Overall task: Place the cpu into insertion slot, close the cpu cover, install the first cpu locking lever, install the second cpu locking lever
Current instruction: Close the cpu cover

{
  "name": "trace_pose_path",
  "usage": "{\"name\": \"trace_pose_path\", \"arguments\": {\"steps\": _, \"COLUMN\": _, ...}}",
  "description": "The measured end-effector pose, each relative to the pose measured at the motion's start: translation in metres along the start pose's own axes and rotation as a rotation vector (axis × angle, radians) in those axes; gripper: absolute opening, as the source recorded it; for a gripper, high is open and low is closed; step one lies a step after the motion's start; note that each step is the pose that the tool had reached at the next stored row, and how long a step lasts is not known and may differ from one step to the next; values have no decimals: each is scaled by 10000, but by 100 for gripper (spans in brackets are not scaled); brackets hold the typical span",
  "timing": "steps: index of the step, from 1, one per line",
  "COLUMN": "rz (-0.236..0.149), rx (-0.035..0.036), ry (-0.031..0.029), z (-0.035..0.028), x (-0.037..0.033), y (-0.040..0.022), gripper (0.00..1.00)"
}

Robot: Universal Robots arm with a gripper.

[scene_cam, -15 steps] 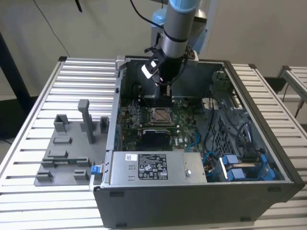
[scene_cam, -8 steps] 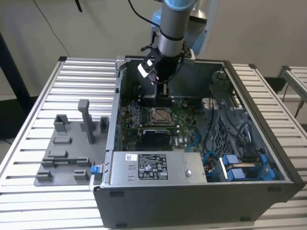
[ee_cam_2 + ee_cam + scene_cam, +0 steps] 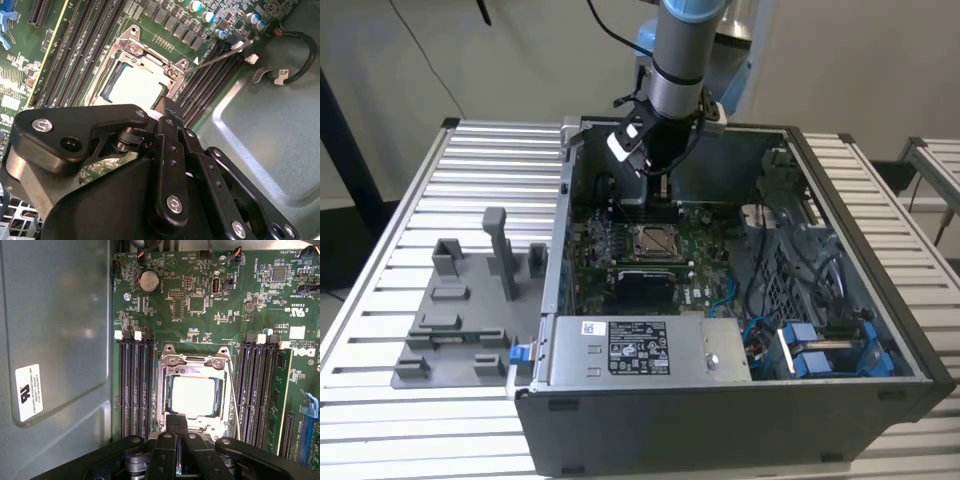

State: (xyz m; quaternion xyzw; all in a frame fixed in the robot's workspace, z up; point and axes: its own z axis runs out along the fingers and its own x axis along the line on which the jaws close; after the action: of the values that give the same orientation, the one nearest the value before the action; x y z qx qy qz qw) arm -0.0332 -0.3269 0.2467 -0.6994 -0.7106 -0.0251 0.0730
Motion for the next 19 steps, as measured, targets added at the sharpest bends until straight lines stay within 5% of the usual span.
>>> {"name": "trace_pose_path", "arguments": {"steps": 11, "rz": 1, "rx": -1, "ry": -2, "z": -8, "x": 50, "y": -25, "gripper": 11}}
{"name": "trace_pose_path", "arguments": {"steps": 19, "rz": -10, "rx": -67, "ry": 0, "z": 0, "x": 149, "y": -239, "gripper": 11}}
